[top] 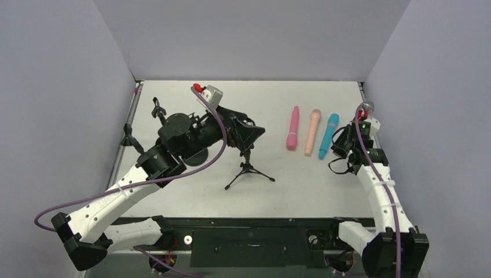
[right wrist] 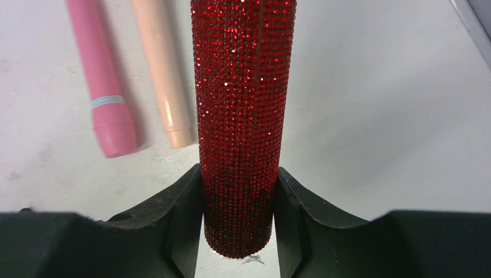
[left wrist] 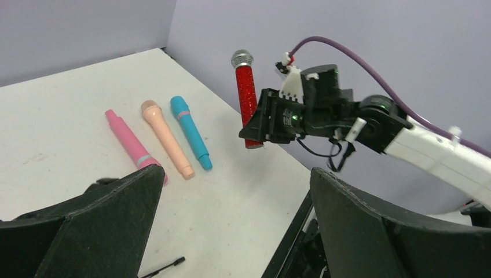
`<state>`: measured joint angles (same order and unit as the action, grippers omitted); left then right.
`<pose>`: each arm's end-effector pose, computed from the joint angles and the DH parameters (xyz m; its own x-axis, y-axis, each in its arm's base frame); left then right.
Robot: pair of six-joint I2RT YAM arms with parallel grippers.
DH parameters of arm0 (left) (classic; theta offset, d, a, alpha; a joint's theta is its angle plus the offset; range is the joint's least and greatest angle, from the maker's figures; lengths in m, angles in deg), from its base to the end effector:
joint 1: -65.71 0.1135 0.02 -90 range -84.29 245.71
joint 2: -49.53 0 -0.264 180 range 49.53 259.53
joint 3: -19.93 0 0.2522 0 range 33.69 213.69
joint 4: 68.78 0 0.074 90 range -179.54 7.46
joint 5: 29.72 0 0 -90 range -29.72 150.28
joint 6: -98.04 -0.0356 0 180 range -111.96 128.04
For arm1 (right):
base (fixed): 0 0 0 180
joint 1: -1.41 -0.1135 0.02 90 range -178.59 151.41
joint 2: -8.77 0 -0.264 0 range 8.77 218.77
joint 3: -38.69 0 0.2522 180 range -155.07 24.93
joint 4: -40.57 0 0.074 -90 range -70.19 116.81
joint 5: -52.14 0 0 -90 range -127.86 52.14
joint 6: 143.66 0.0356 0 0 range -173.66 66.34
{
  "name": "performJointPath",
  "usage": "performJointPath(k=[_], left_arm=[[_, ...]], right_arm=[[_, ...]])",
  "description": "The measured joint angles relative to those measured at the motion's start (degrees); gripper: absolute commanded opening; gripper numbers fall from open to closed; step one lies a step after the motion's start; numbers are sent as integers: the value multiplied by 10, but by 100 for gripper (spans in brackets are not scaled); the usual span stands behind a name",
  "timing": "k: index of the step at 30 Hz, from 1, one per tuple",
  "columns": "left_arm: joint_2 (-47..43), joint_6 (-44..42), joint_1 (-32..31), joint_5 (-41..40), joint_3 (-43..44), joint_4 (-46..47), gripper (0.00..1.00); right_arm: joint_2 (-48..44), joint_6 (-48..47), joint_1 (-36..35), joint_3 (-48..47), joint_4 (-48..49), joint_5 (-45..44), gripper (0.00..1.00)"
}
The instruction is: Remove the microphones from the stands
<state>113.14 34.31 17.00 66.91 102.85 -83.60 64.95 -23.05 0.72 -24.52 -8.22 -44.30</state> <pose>0.1617 -0.1903 0.4419 -0.3176 -0.3046 -0.8980 0.7602 0.4842 -0.4331 0.2050 -0.0015 0.2908 -0.5367 0.4996 -0.6800 0.4008 0.8601 0.3155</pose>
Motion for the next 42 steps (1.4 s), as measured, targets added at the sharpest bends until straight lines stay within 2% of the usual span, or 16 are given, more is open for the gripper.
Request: performJointPath(k=[7, 14, 23, 42], left_arm=[[-75, -2, -3, 3, -47, -29, 96], [-123, -15, -3, 3, -68, -50, 96], [-135, -31, -3, 12, -71, -68, 96], [-131, -40, -3, 16, -75, -76, 96]], right_arm=[[139, -20, 70, 7, 22, 31, 0], [250, -43, 90, 6, 34, 28, 0], [336, -50, 101, -33, 41, 17, 0], [372, -50, 101, -53, 46, 14, 37]])
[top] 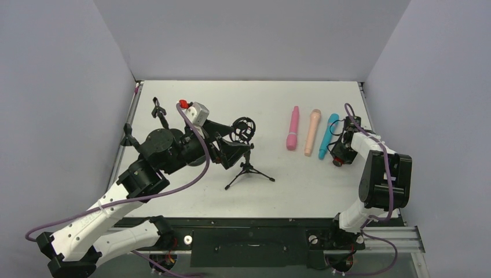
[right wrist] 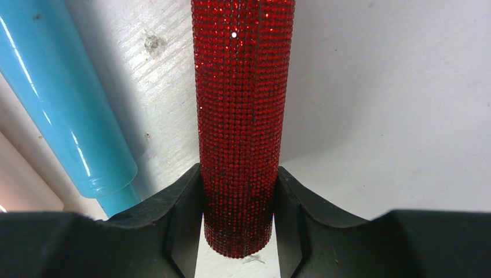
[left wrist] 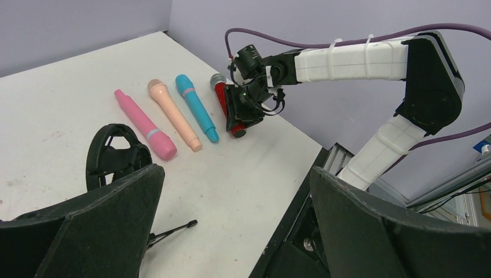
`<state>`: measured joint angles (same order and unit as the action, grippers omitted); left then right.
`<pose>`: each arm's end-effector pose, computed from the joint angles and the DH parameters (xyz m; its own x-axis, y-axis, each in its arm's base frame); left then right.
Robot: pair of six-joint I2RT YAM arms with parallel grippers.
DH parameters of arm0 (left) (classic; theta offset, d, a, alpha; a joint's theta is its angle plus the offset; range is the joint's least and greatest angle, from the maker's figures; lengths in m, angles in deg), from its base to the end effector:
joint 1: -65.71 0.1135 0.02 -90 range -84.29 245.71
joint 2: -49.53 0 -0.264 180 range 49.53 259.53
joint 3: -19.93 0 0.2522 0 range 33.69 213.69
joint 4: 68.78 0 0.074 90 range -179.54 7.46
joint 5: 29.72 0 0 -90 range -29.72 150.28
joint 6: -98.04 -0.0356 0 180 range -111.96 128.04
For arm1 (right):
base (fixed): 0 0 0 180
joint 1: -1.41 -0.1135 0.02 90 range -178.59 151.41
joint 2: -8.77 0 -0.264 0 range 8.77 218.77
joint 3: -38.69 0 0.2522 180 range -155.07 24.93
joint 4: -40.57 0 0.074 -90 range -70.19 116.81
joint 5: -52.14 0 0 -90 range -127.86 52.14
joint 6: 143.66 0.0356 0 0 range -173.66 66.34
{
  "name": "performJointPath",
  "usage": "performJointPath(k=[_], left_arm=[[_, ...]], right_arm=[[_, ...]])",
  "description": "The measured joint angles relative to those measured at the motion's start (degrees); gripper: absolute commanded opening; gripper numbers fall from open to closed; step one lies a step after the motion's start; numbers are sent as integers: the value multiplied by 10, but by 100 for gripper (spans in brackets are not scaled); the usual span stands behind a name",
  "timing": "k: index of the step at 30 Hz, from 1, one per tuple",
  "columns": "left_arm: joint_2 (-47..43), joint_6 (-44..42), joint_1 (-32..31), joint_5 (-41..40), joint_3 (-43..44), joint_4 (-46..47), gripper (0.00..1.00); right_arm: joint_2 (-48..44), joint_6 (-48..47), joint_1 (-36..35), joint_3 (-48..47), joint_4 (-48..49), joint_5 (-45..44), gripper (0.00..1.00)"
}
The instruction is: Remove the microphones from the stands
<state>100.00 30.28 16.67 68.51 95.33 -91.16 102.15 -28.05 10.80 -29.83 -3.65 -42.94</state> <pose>0.1206 -0.1467 0.4283 -0.2914 -0.2358 -0.9271 0.7896 0.4878 -0.3722 0.2989 -0.0526 0.1688 -0.7473 0.5600 -0.3577 0.5730 0.8157 0.0798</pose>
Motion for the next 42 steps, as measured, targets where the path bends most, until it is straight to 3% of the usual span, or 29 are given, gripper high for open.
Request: performJointPath(k=[13, 42], left_arm=[[7, 0, 0, 0, 0, 0, 96], [36, -3, 0, 1, 0, 0, 96]], right_arm=[[0, 5, 0, 0, 6, 0, 51], [-44, 6, 0, -2, -3, 7, 52]])
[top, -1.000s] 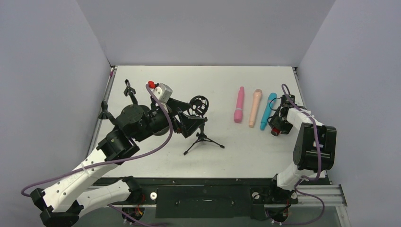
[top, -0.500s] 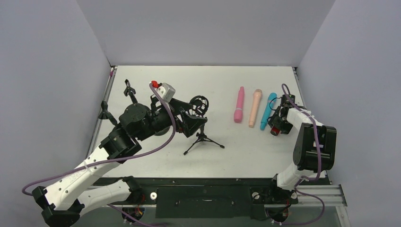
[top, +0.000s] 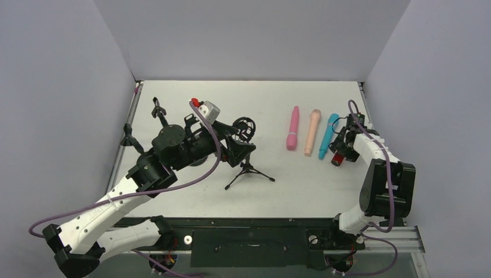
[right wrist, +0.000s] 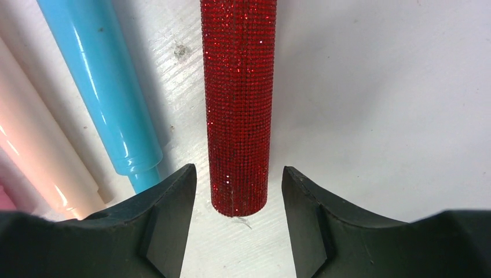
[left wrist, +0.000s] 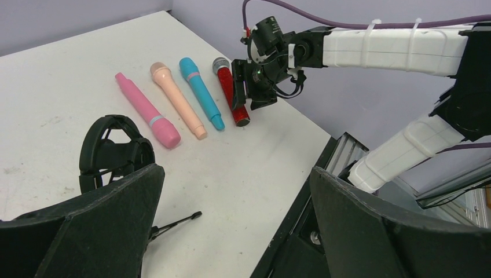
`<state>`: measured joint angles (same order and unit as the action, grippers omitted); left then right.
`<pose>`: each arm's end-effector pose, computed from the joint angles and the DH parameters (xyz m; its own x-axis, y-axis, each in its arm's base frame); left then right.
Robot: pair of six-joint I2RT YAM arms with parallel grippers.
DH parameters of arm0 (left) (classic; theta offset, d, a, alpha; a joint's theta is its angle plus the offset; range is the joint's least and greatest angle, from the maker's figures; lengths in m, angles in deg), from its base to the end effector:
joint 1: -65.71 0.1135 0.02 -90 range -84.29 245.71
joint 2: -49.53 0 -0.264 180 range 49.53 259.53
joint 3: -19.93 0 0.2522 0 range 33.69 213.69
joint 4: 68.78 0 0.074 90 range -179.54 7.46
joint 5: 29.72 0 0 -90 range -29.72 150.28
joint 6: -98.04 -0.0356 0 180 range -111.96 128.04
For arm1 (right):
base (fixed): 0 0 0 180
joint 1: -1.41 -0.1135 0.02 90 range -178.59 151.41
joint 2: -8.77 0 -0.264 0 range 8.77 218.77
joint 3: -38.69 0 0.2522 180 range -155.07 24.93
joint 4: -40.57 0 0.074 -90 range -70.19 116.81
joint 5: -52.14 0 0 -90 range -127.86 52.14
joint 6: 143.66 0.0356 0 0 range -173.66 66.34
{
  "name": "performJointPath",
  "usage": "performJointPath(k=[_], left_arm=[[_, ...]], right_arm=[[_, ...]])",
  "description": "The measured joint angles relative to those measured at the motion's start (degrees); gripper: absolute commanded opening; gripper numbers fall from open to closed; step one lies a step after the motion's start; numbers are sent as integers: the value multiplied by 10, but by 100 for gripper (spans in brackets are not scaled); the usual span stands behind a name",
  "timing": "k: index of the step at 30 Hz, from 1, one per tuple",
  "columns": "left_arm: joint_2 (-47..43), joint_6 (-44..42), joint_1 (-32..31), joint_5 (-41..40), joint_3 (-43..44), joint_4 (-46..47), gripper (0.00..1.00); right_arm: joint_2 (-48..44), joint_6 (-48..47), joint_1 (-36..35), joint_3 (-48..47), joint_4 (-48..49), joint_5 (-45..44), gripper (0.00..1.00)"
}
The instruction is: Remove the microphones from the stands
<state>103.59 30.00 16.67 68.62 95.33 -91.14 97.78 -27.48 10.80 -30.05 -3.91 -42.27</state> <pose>0.1332 -0.1613 0.4171 -0.3258 -0.1891 -0.9263 0.7768 0.5050 -0.3763 0.2943 -0.0514 0.1911 -0.7147 0.5641 -0.4135 0.5687 0.8129 0.1258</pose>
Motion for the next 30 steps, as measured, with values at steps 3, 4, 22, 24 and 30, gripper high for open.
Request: performJointPath(k=[3, 4, 22, 24, 30], left_arm=[[8, -4, 0, -5, 0, 0, 96], [10, -6, 0, -7, 1, 0, 96], [72, -58, 109, -32, 70, -64, 84], [89, -70, 113, -25, 87, -78, 79], [142, -98, 116, 0, 123, -117, 63]], right_arm=[[-12, 0, 0, 0, -8, -1, 53], [-16, 0, 0, 0, -11, -1, 53], [-207, -2, -39, 0, -88, -33, 63], [-221, -2, -66, 0, -93, -35, 64], [-252, 4, -129, 0, -95, -23, 65]])
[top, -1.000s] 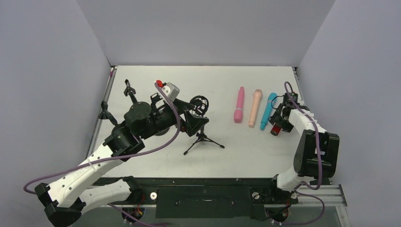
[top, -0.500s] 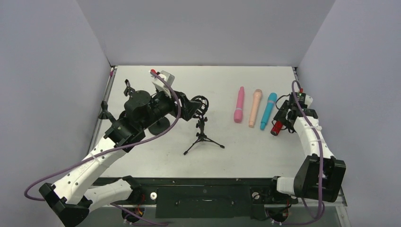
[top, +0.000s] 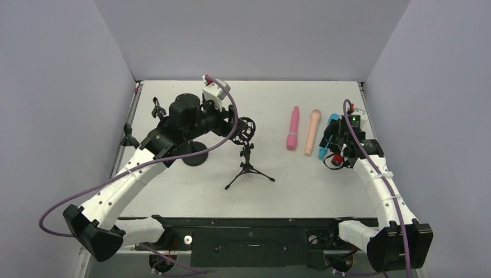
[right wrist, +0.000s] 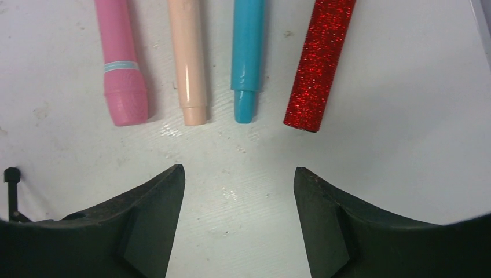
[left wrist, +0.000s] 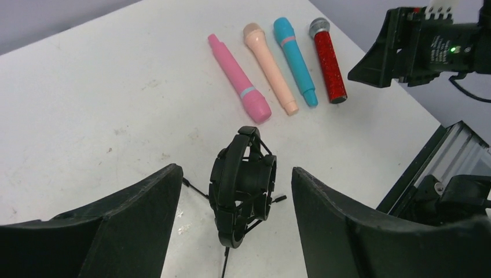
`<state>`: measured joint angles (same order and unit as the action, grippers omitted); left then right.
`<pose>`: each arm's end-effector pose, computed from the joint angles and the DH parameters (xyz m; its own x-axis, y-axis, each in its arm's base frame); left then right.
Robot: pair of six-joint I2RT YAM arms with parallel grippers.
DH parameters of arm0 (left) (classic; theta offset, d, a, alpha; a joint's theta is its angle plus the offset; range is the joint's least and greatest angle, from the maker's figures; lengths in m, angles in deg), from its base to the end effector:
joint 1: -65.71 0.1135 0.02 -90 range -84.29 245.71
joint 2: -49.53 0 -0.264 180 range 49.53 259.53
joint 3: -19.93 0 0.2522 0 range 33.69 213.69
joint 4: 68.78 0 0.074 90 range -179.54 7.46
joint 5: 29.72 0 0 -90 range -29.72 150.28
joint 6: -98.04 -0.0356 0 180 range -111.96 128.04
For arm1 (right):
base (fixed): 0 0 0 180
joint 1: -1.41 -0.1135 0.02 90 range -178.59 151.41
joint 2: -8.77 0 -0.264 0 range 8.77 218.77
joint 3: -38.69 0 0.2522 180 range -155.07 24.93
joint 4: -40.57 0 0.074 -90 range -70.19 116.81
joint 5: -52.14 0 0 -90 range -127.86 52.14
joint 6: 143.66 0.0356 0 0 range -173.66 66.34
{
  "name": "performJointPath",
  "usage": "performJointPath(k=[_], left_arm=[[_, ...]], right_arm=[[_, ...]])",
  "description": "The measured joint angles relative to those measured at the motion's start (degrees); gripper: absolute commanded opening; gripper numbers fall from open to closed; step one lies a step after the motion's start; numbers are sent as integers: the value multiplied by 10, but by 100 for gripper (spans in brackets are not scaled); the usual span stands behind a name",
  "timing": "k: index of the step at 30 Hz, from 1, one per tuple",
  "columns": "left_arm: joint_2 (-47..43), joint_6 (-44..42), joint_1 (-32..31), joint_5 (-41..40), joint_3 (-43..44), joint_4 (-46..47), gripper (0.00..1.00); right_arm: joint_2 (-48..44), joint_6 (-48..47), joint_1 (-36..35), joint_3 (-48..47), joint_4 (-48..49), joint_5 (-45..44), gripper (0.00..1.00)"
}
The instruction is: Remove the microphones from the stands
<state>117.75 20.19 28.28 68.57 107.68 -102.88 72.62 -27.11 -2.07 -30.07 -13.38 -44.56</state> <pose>0.2077 -0.1654 0.4155 -0.3452 0.0019 -0.9385 0.6543 0.7175 -0.2392 0.2264 0.0096 0.2895 -0.6671 0.4042 -0.6258 0.3513 0.9114 0.2142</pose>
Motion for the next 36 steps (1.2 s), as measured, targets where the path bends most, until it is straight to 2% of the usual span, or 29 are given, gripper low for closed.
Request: performJointPath(k=[6, 12, 13, 15, 24, 31, 36], left_arm=[[46, -19, 0, 8, 26, -32, 46], [69, -28, 0, 12, 46, -54, 15], [71, -29, 0, 13, 49, -57, 7], [76, -33, 0, 16, 55, -62, 0], [93, -29, 0, -14, 80, -69, 0], [115, -24, 4, -118, 116, -51, 0], [152, -17, 33, -193, 152, -9, 0]], right_arm=[[-10, 7, -50, -15, 3, 12, 65], [-10, 9, -63, -21, 7, 27, 65], [-10, 9, -63, -21, 7, 30, 65], [-10, 9, -63, -21, 7, 34, 65], [-23, 9, -64, -21, 7, 57, 66], [-34, 9, -66, -22, 7, 66, 66], [-44, 10, -75, -23, 7, 78, 66]])
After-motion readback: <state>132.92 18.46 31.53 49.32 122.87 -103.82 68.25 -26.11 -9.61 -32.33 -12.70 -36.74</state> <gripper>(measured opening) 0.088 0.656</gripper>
